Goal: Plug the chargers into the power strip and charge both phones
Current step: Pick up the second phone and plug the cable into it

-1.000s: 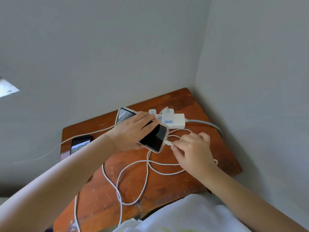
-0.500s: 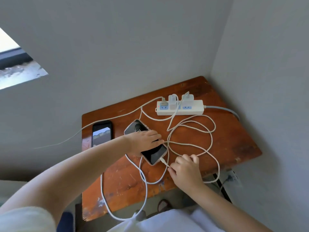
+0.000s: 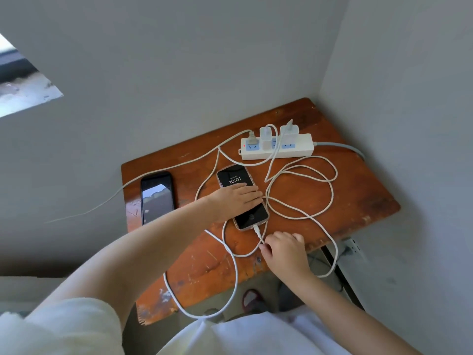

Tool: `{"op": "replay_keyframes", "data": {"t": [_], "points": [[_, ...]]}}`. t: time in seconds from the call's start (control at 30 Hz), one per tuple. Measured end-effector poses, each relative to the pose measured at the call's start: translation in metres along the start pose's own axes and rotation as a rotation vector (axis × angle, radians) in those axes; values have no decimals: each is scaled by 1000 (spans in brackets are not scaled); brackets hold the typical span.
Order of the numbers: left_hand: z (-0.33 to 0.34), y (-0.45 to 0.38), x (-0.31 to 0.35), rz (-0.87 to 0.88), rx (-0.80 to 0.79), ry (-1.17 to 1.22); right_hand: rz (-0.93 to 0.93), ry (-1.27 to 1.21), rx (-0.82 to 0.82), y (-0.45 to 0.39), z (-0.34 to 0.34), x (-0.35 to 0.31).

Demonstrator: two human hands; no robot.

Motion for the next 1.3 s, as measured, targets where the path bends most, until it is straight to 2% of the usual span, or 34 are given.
{"op": "replay_keyframes", "data": {"t": [0.2,0.33,0.5,0.7,1.3], "points": [[39,65,35,-708,364,500,-24,27,-28,-7,9,5],[59,78,55,-992,306,647,-13,137,43,-14,5,4],[68,78,59,-1040,300,597,-13,140,99,-12,11,-1],[70,79,59,-1049,350,602,-14,137,95,-12,19,-2],[70,78,58,-1047,338,595,8,63,133,-11,22,4]]}}
Point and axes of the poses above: each hand's wrist, its own y-axis away from the middle knuckle, its own z-axis out of the palm, x = y × z, the point moved 3 cm from there along -y, towards the middle knuckle, and after that the axes turned 6 degrees about x, right-handed, at the moved point
